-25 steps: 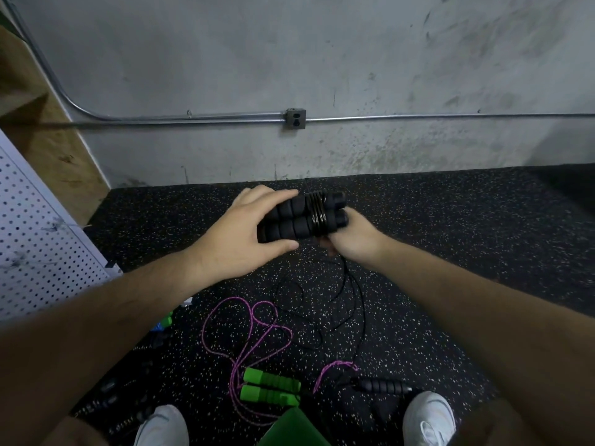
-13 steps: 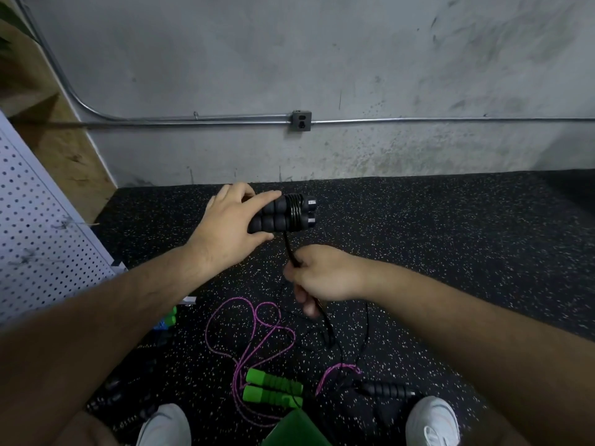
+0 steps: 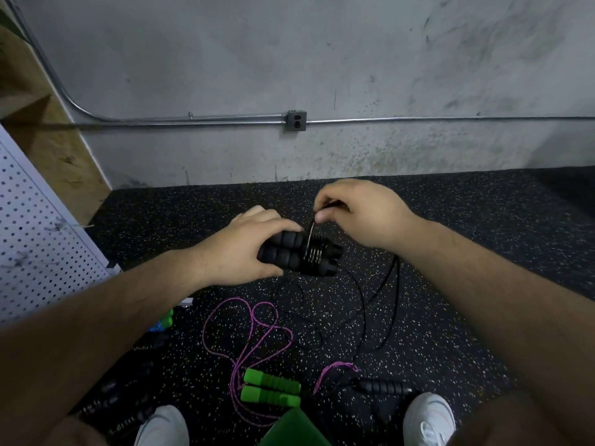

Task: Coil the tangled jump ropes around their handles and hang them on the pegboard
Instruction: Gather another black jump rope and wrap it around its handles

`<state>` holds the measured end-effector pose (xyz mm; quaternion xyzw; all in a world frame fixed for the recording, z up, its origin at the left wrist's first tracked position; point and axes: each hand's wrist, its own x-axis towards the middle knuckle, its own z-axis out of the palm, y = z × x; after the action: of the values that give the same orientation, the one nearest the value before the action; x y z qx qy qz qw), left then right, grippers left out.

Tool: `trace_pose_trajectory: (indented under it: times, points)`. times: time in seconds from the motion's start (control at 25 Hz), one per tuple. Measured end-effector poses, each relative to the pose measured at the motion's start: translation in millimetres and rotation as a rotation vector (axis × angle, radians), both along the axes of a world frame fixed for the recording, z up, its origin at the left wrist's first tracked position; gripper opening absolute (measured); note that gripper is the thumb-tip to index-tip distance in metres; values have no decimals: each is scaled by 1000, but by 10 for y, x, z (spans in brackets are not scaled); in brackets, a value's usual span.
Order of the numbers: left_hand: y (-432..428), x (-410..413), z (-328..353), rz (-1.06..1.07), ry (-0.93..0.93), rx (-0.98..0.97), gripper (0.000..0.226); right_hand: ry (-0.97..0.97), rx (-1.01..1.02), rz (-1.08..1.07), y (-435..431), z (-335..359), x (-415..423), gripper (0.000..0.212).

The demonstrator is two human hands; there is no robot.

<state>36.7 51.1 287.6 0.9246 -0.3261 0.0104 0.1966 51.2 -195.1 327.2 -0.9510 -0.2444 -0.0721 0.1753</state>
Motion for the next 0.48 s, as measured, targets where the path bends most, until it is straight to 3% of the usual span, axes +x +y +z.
trace_pose_trajectory:
  times: [0.08,0.2,0.24,0.36,0.48]
  points:
    - [-50,-60,84,-14,51,-120,73,152,209,-47,-131,-128,149,5]
    - [-119,-120,218,21,75,-294,73,550,695,-20,-176,-266,179,5]
    - [-138,-127,245,49,58,-339,73,641,702,-39,-123,-310,134,10]
    - [-177,-72,238,162,-79,-396,73,614,375,-67,148,-462,-64,34]
    - [-144,81,179,268,-198,-321,73,665,362,-54,390,-484,-249,32]
